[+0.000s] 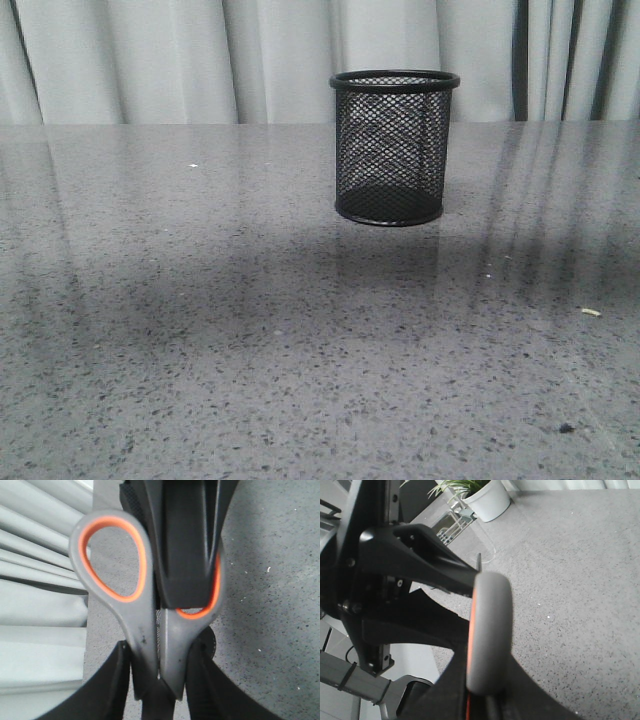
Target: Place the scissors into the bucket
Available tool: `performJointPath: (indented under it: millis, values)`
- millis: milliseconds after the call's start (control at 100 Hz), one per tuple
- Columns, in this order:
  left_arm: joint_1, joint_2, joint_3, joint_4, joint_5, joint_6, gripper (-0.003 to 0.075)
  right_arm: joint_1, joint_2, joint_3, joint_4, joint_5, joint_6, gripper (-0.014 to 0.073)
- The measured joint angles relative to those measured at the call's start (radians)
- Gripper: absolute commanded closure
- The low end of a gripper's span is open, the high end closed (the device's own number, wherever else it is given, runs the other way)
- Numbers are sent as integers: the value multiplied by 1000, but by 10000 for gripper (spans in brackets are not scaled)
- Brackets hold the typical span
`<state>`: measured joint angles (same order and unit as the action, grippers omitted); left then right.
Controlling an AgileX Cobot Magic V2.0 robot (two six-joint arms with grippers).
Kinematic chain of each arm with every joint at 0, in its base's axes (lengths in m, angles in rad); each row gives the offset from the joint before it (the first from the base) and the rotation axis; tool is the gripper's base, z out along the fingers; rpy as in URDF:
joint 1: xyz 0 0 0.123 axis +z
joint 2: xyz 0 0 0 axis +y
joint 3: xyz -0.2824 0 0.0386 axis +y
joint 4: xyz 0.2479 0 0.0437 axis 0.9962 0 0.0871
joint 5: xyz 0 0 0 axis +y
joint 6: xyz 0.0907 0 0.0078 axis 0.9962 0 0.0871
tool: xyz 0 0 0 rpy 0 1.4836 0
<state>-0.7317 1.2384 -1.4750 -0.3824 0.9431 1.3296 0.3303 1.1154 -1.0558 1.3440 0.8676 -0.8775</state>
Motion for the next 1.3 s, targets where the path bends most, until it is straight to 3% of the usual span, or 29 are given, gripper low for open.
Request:
performJointPath:
  millis: [100, 190, 260, 330, 500, 570, 720, 1300]
  values:
    - [2, -14, 0, -29, -7, -2, 288, 0, 10, -44, -51, 11, -7, 659]
    - [-3, -48, 0, -109, 3, -2, 246, 0, 25, -104, -156, 3, 13, 659]
    - [-4, -93, -1, -133, 8, -4, 290, -5, 36, -165, -280, 1, 81, 659]
    - [-4, -147, -3, -136, 9, -26, 386, -19, 49, -235, -413, 31, 165, 659]
    - [-4, -302, -11, -126, 13, -196, 738, -79, 95, -431, -692, 251, 371, 659]
    - [-4, -368, -13, -105, 19, -285, 740, -95, 125, -505, -782, 344, 438, 659]
    - [-4, -501, -18, -47, 31, -406, 740, -99, 187, -567, -911, 388, 543, 659]
    - [-4, -606, -19, 12, 139, -490, 740, -99, 471, -571, -968, 394, 601, 659]
